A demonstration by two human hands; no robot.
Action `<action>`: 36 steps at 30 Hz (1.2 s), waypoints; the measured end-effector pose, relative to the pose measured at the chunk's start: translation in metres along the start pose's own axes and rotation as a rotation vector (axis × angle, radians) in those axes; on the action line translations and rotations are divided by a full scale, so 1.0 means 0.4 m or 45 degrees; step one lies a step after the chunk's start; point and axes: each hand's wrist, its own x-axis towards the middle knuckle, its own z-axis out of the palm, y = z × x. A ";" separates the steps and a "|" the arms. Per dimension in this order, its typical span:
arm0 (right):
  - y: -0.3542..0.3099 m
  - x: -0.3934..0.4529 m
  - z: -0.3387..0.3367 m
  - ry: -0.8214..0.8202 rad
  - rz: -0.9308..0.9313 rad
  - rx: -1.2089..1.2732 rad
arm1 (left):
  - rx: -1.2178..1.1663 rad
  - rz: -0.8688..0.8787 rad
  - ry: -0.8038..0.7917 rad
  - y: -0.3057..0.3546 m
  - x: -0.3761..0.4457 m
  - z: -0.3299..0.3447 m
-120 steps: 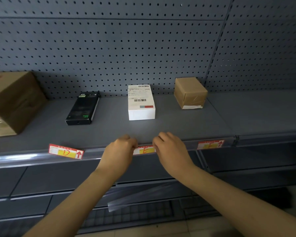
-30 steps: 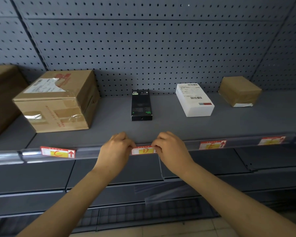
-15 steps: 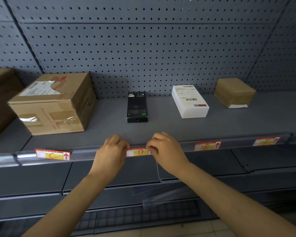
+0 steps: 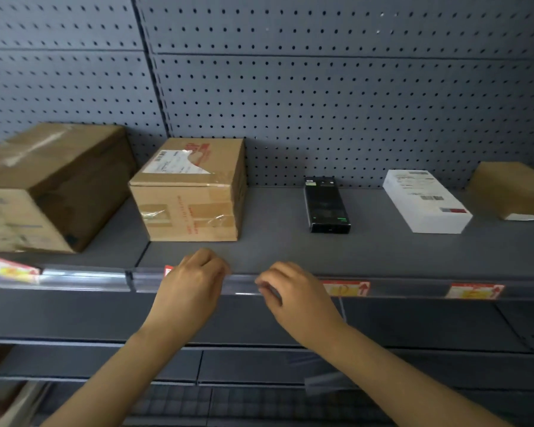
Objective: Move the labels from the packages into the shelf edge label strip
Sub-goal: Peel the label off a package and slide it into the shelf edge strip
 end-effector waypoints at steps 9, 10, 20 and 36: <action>-0.183 0.119 0.166 0.040 0.244 -0.109 | -0.084 0.054 -0.038 -0.256 -0.021 -0.093; -0.189 0.120 0.168 0.043 0.262 -0.132 | -0.101 0.057 -0.042 -0.263 -0.020 -0.093; -0.188 0.128 0.170 -0.043 0.211 -0.278 | -0.009 0.174 -0.114 -0.282 -0.029 -0.060; -0.194 0.143 0.192 -0.037 0.167 -0.235 | 0.138 0.059 -0.067 -0.286 -0.050 -0.030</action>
